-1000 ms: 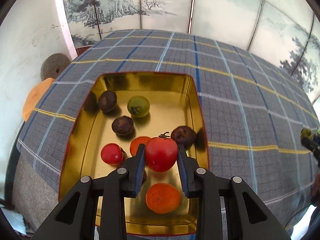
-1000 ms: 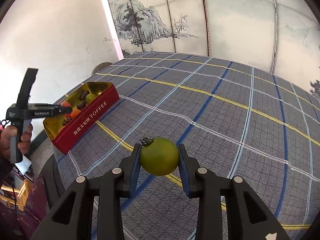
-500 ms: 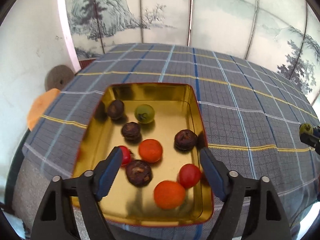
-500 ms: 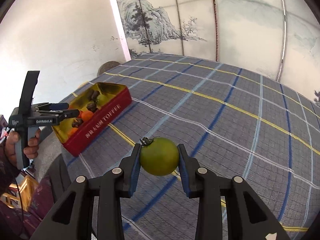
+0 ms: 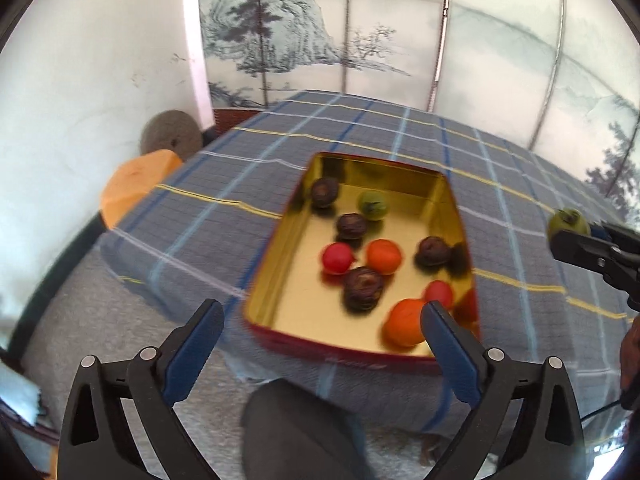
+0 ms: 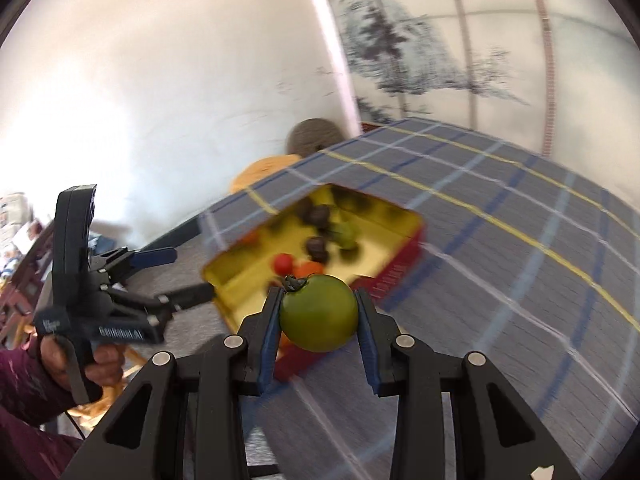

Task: Organize fruits
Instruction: 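Carry the green lime into the tin with the right gripper and release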

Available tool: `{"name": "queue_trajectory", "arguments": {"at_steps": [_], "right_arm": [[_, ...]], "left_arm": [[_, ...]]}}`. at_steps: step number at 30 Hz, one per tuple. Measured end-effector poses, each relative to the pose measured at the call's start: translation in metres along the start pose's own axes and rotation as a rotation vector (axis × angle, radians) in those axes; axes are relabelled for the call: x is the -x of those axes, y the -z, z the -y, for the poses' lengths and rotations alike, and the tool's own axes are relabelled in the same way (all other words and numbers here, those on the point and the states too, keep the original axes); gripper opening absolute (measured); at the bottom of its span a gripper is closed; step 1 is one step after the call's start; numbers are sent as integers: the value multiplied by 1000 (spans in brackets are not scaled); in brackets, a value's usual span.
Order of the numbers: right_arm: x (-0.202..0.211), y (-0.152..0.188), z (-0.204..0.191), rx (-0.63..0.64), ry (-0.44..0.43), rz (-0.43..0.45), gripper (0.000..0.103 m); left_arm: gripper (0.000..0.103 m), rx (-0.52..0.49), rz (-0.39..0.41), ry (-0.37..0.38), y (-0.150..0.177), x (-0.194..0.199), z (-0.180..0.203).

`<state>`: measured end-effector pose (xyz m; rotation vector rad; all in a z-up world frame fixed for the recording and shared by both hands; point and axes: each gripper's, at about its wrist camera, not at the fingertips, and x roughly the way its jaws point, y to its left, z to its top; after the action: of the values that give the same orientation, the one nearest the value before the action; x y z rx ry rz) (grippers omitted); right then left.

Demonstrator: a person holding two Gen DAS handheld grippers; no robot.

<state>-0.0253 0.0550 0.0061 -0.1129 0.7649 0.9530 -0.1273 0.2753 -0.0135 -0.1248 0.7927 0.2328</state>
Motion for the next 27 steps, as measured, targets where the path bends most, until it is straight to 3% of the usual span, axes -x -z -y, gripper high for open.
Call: {"name": "queue_trajectory", "arguments": {"at_steps": [3, 7, 14, 27], "right_arm": [[-25, -7, -13, 5, -40, -31, 33], [-56, -15, -27, 5, -75, -77, 33], [-93, -12, -34, 21, -29, -151, 33], [-126, -3, -28, 24, 46, -230, 35]], "left_arm": [[99, 2, 0, -28, 4, 5, -10], [99, 38, 27, -2, 12, 11, -27], [99, 32, 78, -25, 19, 19, -40], [99, -33, 104, -81, 23, 18, -29]]}}
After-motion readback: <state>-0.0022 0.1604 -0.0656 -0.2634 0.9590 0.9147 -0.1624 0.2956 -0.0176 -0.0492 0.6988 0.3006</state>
